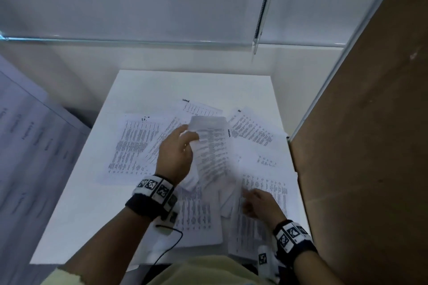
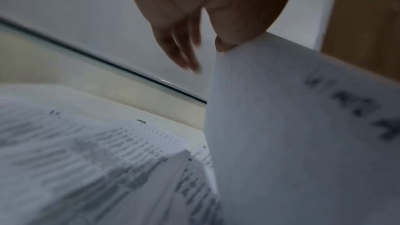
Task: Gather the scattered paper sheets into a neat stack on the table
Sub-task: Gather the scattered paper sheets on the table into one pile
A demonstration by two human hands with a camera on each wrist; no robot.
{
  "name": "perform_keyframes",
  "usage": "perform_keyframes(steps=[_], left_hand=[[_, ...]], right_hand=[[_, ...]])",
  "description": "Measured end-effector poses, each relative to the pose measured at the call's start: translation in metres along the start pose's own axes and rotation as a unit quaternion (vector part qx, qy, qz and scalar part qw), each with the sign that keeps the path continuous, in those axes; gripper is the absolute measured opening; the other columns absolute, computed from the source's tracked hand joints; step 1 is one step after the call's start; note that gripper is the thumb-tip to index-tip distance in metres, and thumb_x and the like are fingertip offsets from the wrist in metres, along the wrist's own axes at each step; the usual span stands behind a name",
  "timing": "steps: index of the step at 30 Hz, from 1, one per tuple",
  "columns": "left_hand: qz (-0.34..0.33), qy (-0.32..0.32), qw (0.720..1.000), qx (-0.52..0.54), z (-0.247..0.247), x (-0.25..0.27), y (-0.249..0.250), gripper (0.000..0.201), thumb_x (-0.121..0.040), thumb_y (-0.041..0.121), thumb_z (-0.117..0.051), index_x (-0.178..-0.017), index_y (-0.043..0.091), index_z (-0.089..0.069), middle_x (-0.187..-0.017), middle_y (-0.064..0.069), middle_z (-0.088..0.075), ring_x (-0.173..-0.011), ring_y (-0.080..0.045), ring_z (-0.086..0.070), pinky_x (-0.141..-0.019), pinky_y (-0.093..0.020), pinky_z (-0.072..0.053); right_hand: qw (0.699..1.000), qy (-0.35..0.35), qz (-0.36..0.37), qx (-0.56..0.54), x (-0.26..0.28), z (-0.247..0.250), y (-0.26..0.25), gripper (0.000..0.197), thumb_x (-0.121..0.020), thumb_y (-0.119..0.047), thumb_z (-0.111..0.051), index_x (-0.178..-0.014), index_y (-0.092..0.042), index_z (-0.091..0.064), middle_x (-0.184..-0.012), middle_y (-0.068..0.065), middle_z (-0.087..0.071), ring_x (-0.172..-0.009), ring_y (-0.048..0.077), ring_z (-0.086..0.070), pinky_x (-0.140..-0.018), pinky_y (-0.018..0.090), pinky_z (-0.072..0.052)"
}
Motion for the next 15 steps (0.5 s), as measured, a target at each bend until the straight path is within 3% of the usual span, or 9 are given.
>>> perform_keyframes(steps=[1, 2, 4, 6, 8, 11, 13, 15], left_hand=[[0.053, 0.013, 0.997, 0.059, 0.006, 0.001, -0.003, 0.038, -0.082, -0.006, -0.05, -0.086, 0.027, -0.068, -0.081, -0.007, -0.068, -0.06, -0.001, -0.055, -0.057, -0.021, -0.045], [0.107, 0.032, 0.988, 0.104, 0.011, 0.004, -0.005, 0.043, -0.083, -0.008, -0.044, -0.087, 0.028, -0.067, -0.065, -0.007, -0.06, -0.047, -0.005, -0.046, -0.047, -0.018, -0.038], [0.179, 0.071, 0.968, 0.163, 0.019, 0.012, -0.006, 0.047, -0.082, -0.011, -0.039, -0.091, 0.024, -0.069, -0.062, -0.011, -0.051, -0.044, -0.008, -0.036, -0.044, -0.014, -0.03], [0.205, 0.082, 0.954, 0.2, 0.022, 0.023, -0.011, 0.051, -0.082, -0.011, -0.039, -0.091, 0.028, -0.07, -0.063, -0.011, -0.048, -0.048, -0.007, -0.033, -0.047, -0.019, -0.03], [0.224, 0.073, 0.944, 0.231, 0.02, 0.033, -0.019, 0.05, -0.083, -0.01, -0.044, -0.09, 0.032, -0.071, -0.063, -0.016, -0.051, -0.054, -0.014, -0.04, -0.053, -0.024, -0.034], [0.235, 0.038, 0.948, 0.212, 0.02, 0.049, -0.033, 0.041, -0.084, -0.007, -0.054, -0.088, 0.029, -0.072, -0.07, -0.012, -0.067, -0.053, -0.017, -0.047, -0.053, -0.027, -0.039], [0.22, -0.024, 0.962, 0.158, 0.017, 0.06, -0.042, 0.043, -0.084, -0.012, -0.051, -0.09, 0.026, -0.072, -0.076, -0.008, -0.071, -0.051, -0.017, -0.057, -0.05, -0.026, -0.046], [0.212, -0.085, 0.969, 0.096, 0.009, 0.071, -0.059, 0.047, -0.085, -0.015, -0.048, -0.101, 0.023, -0.073, -0.082, -0.001, -0.071, -0.064, -0.018, -0.068, -0.06, -0.033, -0.058]], right_hand=[[1.0, -0.016, -0.009, -0.016, 0.0, -0.007, -0.005, 0.037, -0.097, -0.038, -0.062, -0.087, -0.003, -0.068, -0.078, 0.015, -0.071, -0.068, 0.025, -0.067, -0.071, 0.037, -0.057], [0.998, -0.037, -0.022, -0.039, 0.0, -0.014, -0.009, 0.044, -0.096, -0.044, -0.062, -0.088, -0.001, -0.069, -0.081, 0.017, -0.072, -0.07, 0.028, -0.068, -0.073, 0.039, -0.057], [0.99, -0.084, -0.056, -0.103, 0.002, -0.031, -0.02, 0.061, -0.092, -0.057, -0.059, -0.094, 0.003, -0.069, -0.087, 0.022, -0.072, -0.075, 0.033, -0.069, -0.073, 0.042, -0.058], [0.973, -0.124, -0.088, -0.174, 0.005, -0.048, -0.03, 0.072, -0.091, -0.064, -0.055, -0.111, 0.005, -0.063, -0.097, 0.026, -0.07, -0.083, 0.037, -0.069, -0.076, 0.044, -0.058], [0.95, -0.139, -0.085, -0.267, 0.007, -0.059, -0.041, 0.062, -0.092, -0.052, -0.063, -0.12, 0.003, -0.058, -0.105, 0.027, -0.068, -0.088, 0.038, -0.07, -0.076, 0.043, -0.061], [0.915, -0.074, -0.008, -0.396, -0.006, -0.053, -0.049, 0.022, -0.095, -0.012, -0.063, -0.112, 0.002, -0.063, -0.11, 0.023, -0.07, -0.089, 0.031, -0.073, -0.071, 0.036, -0.063], [0.924, -0.004, 0.024, -0.381, -0.016, -0.036, -0.042, 0.006, -0.098, -0.002, -0.056, -0.1, -0.003, -0.062, -0.1, 0.024, -0.066, -0.081, 0.028, -0.067, -0.067, 0.035, -0.059], [0.948, 0.067, 0.029, -0.309, -0.02, -0.012, -0.03, 0.009, -0.098, -0.003, -0.057, -0.09, -0.008, -0.057, -0.086, 0.017, -0.06, -0.07, 0.024, -0.058, -0.062, 0.033, -0.049]])
Point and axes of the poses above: each hand's wrist, its own x-axis away from the middle knuckle, its own z-axis out of the back of the hand, y = z × x, the point moved 4 cm from there along -x, towards the middle knuckle
